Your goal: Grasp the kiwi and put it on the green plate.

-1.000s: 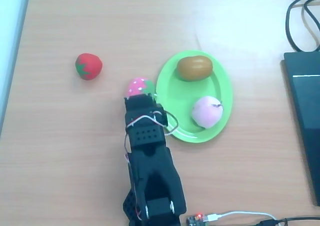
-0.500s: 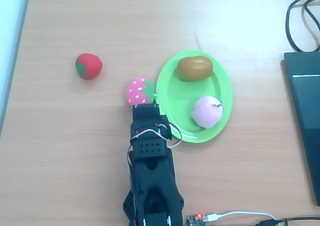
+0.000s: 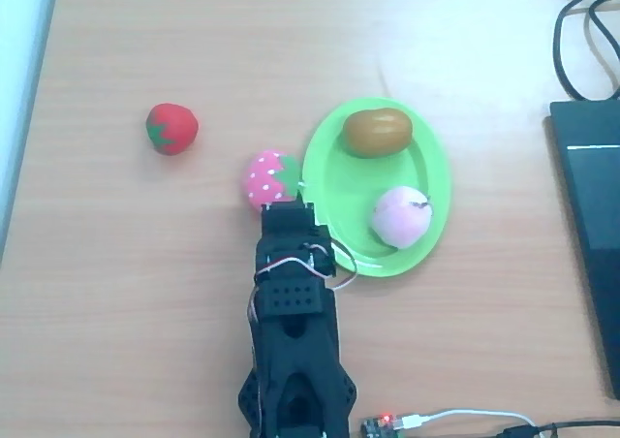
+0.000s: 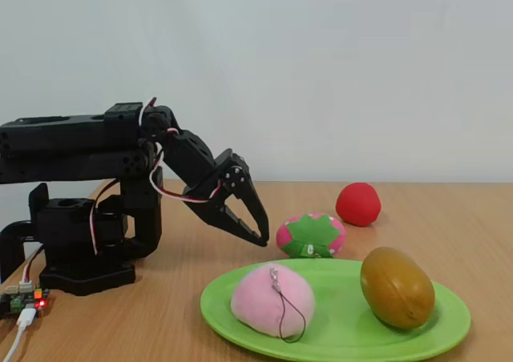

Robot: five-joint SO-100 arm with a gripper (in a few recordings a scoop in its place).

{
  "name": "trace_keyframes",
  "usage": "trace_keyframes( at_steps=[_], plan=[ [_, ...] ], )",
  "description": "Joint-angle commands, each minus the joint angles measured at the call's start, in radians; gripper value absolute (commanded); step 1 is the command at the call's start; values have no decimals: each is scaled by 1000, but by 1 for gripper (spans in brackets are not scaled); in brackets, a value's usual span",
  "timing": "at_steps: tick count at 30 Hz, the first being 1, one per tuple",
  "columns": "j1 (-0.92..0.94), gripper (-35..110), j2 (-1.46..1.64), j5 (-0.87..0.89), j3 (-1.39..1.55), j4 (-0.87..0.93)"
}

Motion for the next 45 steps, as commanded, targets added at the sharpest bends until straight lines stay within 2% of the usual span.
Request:
trace_keyframes(
  at_steps=[1, 13, 30, 36, 45],
  plan=[
    [2, -8, 37, 3, 8, 41],
    [25, -8, 58, 9, -26, 219],
    [35, -8, 58, 12, -28, 219],
    [35, -2, 58, 14, -28, 219],
    [26, -8, 58, 6, -28, 219]
  ],
)
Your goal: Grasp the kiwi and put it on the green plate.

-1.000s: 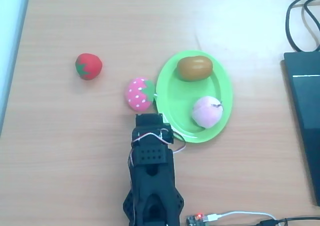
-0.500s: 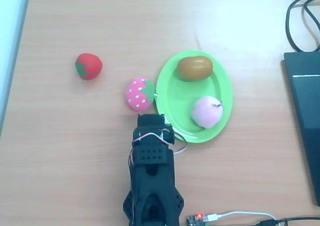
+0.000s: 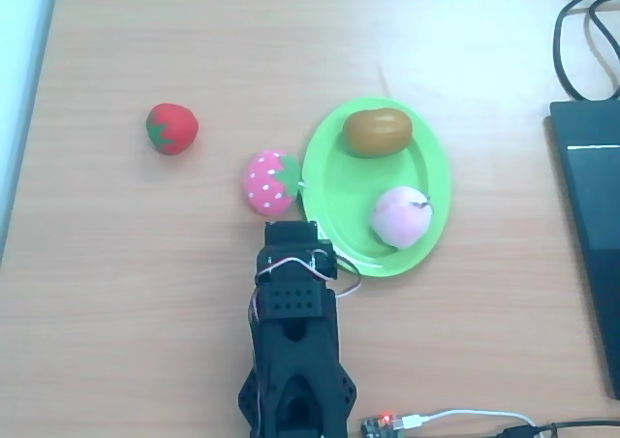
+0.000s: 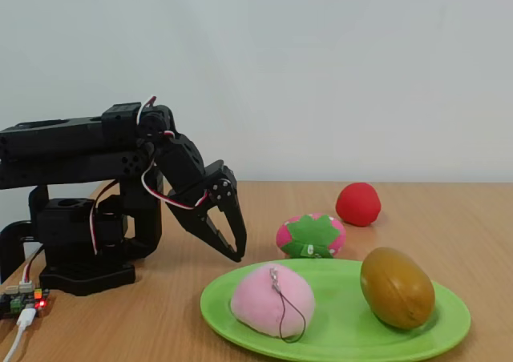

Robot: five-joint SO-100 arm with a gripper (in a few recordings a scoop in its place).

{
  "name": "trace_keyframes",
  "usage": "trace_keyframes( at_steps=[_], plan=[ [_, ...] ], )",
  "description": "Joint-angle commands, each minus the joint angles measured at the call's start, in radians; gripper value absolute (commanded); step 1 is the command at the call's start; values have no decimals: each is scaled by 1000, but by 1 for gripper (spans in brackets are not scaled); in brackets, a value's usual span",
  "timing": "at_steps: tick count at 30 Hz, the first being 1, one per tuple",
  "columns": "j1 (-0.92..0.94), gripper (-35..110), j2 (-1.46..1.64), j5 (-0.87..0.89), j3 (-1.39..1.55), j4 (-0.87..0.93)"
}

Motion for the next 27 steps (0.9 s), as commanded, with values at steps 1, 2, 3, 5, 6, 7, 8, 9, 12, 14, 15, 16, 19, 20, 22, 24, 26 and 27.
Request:
trace_keyframes(
  at_steps=[1, 2, 3, 5, 6, 7, 8, 9, 12, 14, 15, 16, 19, 20, 22, 24, 26, 27],
  plan=[
    [8, -8, 21, 6, 5, 5],
    [8, -8, 21, 6, 5, 5],
    [9, -8, 21, 6, 5, 5],
    [9, -8, 21, 6, 5, 5],
    [3, -8, 21, 0, 5, 5],
    [0, -8, 21, -6, 5, 5],
    [0, -8, 21, -8, 5, 5],
    [0, -8, 21, -8, 5, 5],
    [0, -8, 21, -8, 5, 5],
    [0, -8, 21, -8, 5, 5],
    [0, -8, 21, -8, 5, 5],
    [0, -8, 21, -8, 5, 5],
    [-2, -8, 21, -8, 5, 5],
    [-2, -8, 21, -8, 5, 5],
    [8, -8, 21, -2, 5, 5],
    [6, -8, 21, -3, 5, 5],
    [6, -8, 21, -3, 5, 5],
    [5, -8, 21, -3, 5, 5]
  ],
)
